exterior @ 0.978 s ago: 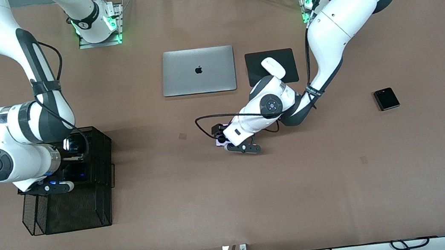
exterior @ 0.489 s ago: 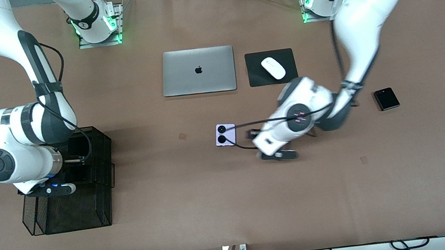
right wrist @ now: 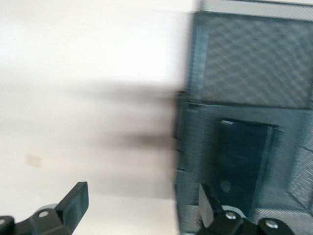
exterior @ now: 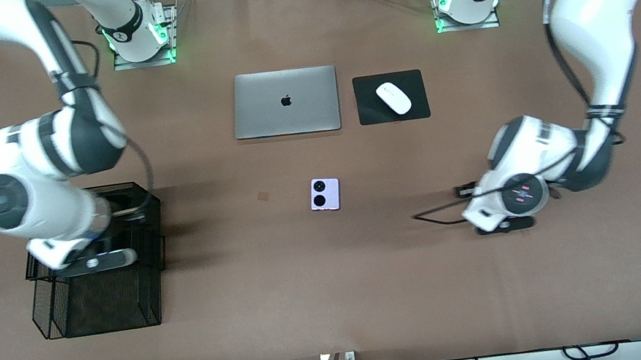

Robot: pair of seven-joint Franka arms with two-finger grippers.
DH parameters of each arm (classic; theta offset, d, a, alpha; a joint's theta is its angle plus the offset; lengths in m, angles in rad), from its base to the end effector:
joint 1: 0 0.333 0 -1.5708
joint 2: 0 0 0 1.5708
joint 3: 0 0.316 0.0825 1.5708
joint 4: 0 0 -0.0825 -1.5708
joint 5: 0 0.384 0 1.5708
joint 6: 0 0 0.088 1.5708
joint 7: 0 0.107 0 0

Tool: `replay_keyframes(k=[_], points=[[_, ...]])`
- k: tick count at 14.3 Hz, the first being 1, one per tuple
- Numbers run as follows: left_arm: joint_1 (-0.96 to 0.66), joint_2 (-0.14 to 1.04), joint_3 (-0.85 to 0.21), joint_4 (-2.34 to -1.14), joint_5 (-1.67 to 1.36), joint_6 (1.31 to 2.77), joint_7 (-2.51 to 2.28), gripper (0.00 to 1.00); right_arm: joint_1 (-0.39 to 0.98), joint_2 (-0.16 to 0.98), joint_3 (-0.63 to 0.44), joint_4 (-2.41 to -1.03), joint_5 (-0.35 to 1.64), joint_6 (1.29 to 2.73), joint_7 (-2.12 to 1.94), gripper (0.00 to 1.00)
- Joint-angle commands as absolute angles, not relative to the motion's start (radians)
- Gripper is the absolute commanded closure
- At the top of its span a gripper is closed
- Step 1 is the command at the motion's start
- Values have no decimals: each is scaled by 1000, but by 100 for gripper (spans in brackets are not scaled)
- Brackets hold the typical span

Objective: Place phones with both arms
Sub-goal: 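Grasp the white phone with the right gripper while the left gripper grasps the flip phone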

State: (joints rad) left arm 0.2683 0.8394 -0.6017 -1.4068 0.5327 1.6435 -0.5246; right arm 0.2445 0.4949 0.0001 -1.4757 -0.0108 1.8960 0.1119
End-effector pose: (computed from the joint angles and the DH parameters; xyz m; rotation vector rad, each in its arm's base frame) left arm 0.6664 -0.0998 0.2310 -2.8585 -0.1235 0.5602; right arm 0.6680 0.1659 0.3852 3.1092 0.2126 -0.1117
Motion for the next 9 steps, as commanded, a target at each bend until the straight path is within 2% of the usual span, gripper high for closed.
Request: replay_keyframes(k=[1, 3, 5, 9], points=[[394, 834, -614, -1437, 552, 1598, -428, 0, 331, 537, 2, -1482, -14, 1951, 109, 0], [492, 836, -615, -1451, 549, 1583, -364, 0, 423, 574, 2, -1482, -11, 2012, 144, 0], [599, 825, -632, -1531, 552, 1595, -356, 0, 497, 616, 2, -1480, -11, 2084, 307, 0], [810, 816, -759, -1630, 586, 1611, -347, 0, 624, 702, 2, -1480, -9, 2215, 630, 0]])
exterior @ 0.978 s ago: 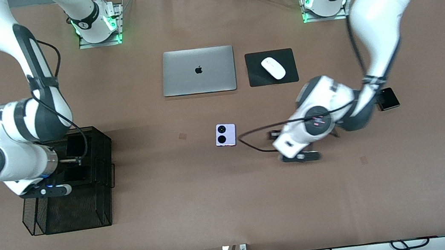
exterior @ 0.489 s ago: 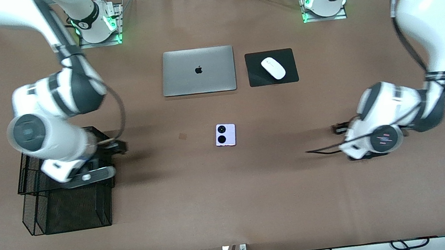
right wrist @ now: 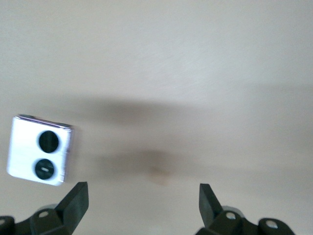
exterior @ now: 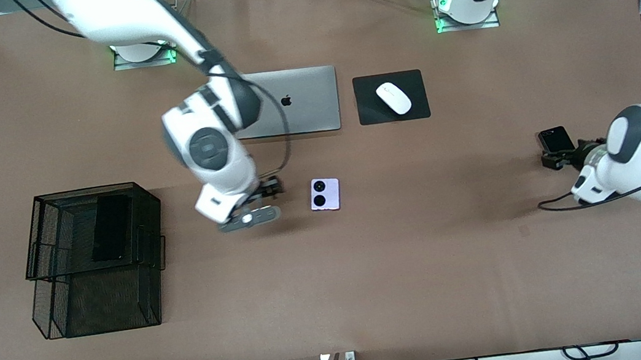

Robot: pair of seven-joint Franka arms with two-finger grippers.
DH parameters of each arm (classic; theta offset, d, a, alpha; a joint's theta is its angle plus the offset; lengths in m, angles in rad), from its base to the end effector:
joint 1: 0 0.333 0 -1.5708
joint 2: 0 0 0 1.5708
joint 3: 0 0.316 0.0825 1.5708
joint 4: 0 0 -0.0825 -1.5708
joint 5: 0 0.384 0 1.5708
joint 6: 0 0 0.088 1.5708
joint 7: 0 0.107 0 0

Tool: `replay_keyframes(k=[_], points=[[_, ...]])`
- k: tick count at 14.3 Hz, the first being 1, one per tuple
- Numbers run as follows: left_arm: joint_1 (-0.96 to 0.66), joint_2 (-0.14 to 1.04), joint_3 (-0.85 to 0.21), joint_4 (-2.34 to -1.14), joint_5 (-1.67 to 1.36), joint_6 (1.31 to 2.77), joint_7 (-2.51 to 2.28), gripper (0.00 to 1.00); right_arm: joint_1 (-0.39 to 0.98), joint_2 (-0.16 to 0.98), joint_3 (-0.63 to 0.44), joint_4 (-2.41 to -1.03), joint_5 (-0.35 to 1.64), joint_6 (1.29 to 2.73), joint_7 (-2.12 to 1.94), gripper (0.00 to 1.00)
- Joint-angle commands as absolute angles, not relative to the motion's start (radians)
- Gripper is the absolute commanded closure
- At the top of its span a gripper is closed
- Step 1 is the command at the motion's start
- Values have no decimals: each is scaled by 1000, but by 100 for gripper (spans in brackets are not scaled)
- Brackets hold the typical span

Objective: Place phones with both arms
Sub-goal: 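Grasp the white phone with the right gripper while the left gripper grasps the flip phone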

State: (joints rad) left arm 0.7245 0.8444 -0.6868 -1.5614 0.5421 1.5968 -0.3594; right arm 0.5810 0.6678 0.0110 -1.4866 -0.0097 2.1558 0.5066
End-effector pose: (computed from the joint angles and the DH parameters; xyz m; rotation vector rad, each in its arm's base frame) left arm 0.6133 0.1267 0.1933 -2.9153 -0.3289 0.8780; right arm 0.5939 0.3973 0.2804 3.1382 0.1388 0.0030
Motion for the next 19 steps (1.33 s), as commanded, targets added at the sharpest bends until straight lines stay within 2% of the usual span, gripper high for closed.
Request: replay_keyframes(k=[1, 5, 10, 17, 18, 19], points=[[839, 816, -761, -1653, 606, 1623, -341, 0, 646, 721, 2, -1480, -9, 2259, 688, 0], [923, 781, -768, -1807, 621, 1834, -336, 0, 708, 823, 3, -1454, -8, 2455, 877, 0], [931, 755, -773, -1856, 624, 1903, -334, 0, 749, 940, 2, -1335, -11, 2467, 965, 0], [948, 759, -775, -1896, 698, 1951, -333, 0, 755, 977, 0, -1310, -46, 2468, 968, 0], [954, 759, -775, -1913, 698, 1979, -333, 0, 756, 979, 0, -1310, -84, 2465, 966, 5], [959, 761, -775, -1927, 698, 2005, -333, 0, 756, 979, 2, -1312, -110, 2462, 963, 19]])
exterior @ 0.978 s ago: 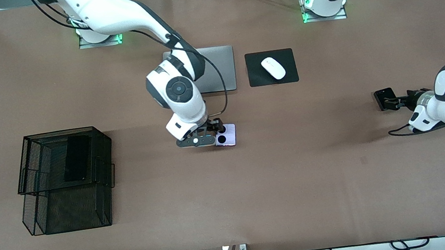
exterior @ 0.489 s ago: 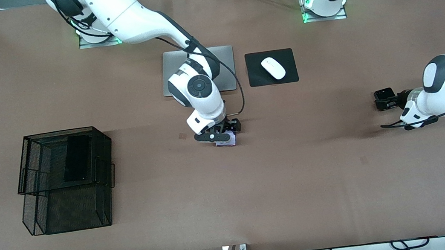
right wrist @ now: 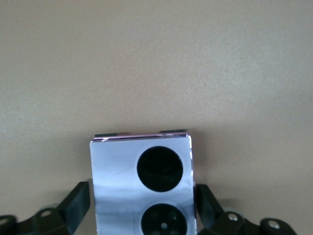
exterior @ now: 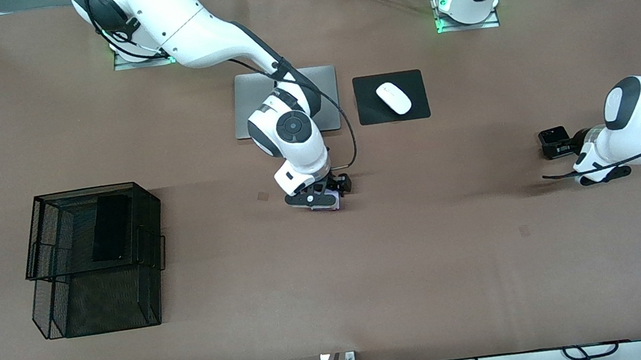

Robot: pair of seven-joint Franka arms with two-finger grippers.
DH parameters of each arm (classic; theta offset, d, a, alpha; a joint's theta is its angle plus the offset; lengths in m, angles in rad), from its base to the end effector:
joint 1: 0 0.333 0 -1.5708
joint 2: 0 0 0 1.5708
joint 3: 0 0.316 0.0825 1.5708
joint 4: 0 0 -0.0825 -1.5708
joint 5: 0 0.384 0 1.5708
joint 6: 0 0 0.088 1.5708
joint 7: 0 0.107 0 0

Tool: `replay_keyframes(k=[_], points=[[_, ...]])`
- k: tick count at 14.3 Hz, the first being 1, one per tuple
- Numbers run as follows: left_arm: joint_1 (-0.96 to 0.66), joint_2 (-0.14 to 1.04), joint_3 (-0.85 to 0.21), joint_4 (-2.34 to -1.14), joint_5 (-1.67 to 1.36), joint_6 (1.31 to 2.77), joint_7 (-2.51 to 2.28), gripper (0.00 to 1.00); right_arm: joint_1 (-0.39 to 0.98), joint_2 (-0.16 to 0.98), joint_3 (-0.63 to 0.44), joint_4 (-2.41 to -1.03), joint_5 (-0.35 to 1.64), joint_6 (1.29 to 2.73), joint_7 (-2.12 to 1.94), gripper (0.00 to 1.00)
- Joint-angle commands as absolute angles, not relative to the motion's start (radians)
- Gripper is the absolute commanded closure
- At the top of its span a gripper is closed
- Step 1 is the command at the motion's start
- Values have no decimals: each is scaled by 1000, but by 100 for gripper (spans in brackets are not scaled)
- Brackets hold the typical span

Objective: Place phones with both arms
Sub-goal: 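Carry the white phone to the basket while the left gripper lifts the flip phone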

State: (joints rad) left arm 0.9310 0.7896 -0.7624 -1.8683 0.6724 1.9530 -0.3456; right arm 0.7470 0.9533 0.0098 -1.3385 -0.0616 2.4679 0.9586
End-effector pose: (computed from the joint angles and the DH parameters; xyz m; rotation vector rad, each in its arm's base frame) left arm 0.5647 0.1440 0.1562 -3.0270 -0.2280 0.6035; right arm 0.5491 0.5163 0.1673 -3.0138 0.2445 -0.2148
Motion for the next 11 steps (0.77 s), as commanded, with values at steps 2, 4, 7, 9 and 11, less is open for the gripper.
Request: replay_keyframes(k=[2, 4, 7, 9, 11], points=[[968, 761, -773, -1942, 699, 2028, -331, 6, 755, 977, 0, -1312, -129, 2438, 957, 51], [968, 759, -773, -1945, 699, 2025, -330, 39, 753, 966, 0, -1293, -140, 2373, 905, 72], [985, 756, -776, -1928, 698, 2023, -195, 67, 744, 953, -3, -1168, -140, 2153, 830, 77], [985, 755, -779, -1914, 696, 2016, -183, 72, 730, 905, -9, -1128, -141, 2015, 758, 77], [986, 755, -833, -1899, 686, 1990, -196, 74, 648, 817, -8, -1144, -135, 1927, 643, 77]])
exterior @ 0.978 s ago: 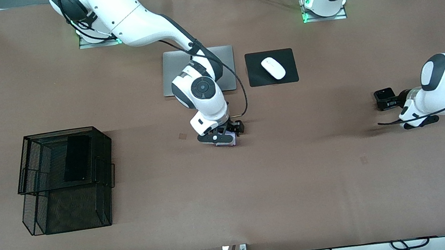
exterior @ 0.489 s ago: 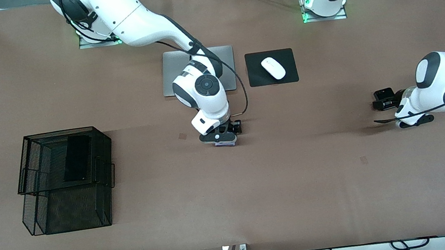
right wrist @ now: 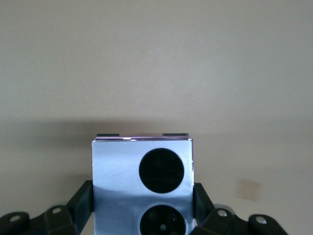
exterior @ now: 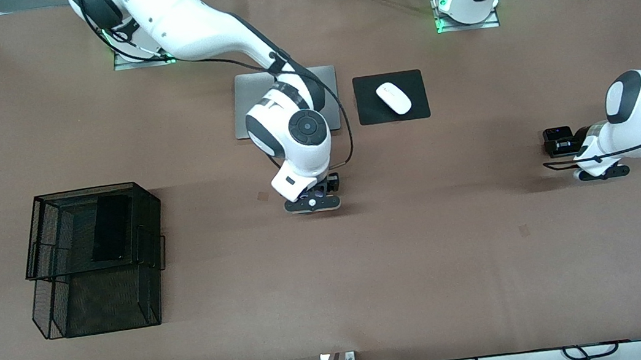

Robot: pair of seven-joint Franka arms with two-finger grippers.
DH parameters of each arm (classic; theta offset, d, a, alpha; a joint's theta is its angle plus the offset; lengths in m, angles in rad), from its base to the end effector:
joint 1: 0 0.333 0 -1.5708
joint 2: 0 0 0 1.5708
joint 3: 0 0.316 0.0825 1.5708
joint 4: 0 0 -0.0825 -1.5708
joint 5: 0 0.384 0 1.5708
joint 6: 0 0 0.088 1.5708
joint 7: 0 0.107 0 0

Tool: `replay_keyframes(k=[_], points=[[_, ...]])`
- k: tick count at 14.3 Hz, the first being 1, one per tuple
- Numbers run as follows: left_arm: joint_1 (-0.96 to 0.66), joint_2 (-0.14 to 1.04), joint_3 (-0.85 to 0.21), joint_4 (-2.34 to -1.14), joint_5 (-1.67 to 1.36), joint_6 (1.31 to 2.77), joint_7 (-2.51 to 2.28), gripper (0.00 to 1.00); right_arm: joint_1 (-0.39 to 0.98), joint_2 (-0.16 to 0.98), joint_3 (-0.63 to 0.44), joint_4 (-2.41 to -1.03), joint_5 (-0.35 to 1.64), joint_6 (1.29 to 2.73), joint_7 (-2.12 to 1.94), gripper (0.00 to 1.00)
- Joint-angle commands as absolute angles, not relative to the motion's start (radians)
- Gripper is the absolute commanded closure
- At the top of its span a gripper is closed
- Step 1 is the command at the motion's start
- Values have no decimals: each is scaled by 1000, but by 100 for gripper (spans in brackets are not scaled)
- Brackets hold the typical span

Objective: Place phones with both arms
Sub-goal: 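Carry the white phone to the basket while the left gripper lifts the flip phone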

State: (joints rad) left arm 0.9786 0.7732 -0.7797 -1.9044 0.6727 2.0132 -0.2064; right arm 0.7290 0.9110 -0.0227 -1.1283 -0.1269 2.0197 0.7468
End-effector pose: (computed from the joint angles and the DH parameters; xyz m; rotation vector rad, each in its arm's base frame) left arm 0.5595 0.1535 0.1604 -3.0939 -0.0458 0.5405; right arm 0.5843 0.4958 0.2537 3.0280 0.0369 0.1108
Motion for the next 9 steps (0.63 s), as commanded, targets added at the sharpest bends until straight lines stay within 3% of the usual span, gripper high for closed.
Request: replay_keyframes(k=[1, 4, 9], points=[[980, 755, -851, -1867, 680, 1935, -196, 74, 603, 771, -6, -1182, -132, 1878, 590, 77], [933, 761, -945, -1757, 661, 1769, -192, 74, 455, 634, -6, -1303, -129, 1832, 409, 77], [648, 808, -950, -1617, 499, 1758, -282, 76, 209, 483, -5, -1462, -127, 1770, 123, 76]])
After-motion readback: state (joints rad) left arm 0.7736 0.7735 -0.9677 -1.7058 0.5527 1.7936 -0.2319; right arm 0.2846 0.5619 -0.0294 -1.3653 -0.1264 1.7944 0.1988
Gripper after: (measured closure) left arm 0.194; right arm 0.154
